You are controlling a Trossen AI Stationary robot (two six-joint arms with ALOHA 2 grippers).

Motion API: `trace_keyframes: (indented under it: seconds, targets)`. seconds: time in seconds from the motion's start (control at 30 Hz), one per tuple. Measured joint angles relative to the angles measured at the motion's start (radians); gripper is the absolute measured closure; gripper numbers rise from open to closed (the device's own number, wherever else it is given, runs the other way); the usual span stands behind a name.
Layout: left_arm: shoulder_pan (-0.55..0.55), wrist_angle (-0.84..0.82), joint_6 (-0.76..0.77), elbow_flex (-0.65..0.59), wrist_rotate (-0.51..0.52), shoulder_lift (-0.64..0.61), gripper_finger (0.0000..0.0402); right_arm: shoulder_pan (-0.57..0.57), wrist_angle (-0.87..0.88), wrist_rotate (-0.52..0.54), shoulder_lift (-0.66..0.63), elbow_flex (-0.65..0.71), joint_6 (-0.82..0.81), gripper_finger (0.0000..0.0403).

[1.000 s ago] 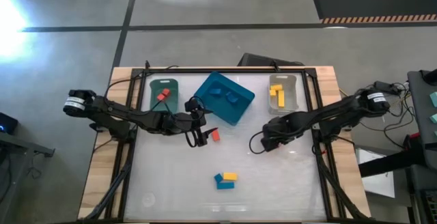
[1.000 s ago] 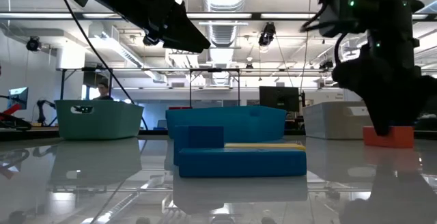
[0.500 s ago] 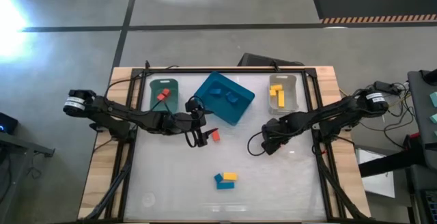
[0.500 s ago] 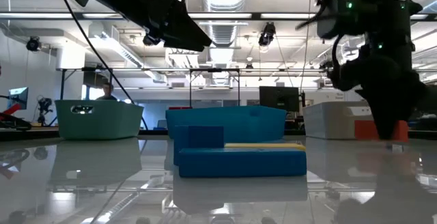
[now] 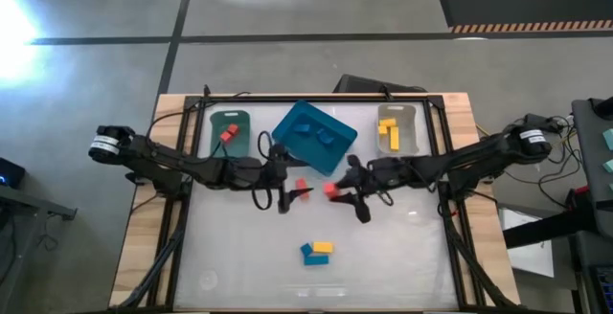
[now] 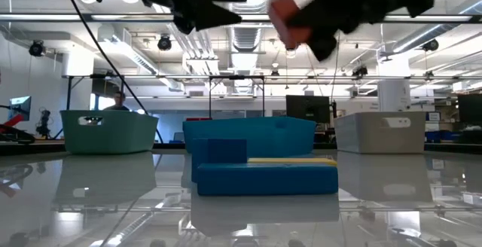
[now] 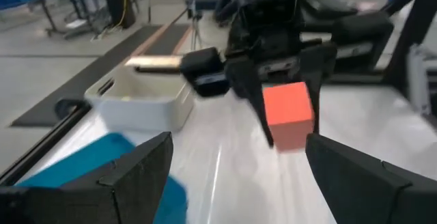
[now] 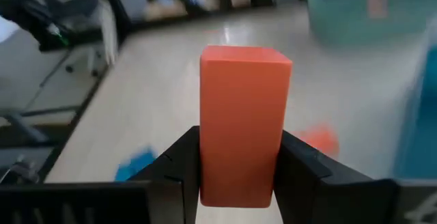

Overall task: Sort & place blocks by color
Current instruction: Put the orange block into the green bin

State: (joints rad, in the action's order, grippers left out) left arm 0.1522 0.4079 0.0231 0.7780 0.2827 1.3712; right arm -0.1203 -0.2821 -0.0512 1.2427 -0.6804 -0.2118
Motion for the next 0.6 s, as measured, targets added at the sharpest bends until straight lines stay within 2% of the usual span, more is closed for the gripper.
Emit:
trace_keyframes:
  seconds: [0.13,0.27,0.6]
  targets:
    - [0.020,0.051,0.001,0.000,-0.023,0.000,0.0084,0.001,-0.262,0.001,0.069,0.002,0.179,0.0277]
    - [0.035,0.113,0.025,0.000,-0.039,0.009,0.0084,0.005,-0.479,-0.001,0.151,-0.005,0.286,0.0280]
    - [0.041,0.291,0.049,-0.001,-0.047,0.090,0.0084,0.013,-0.520,0.000,0.262,-0.077,0.350,0.0279]
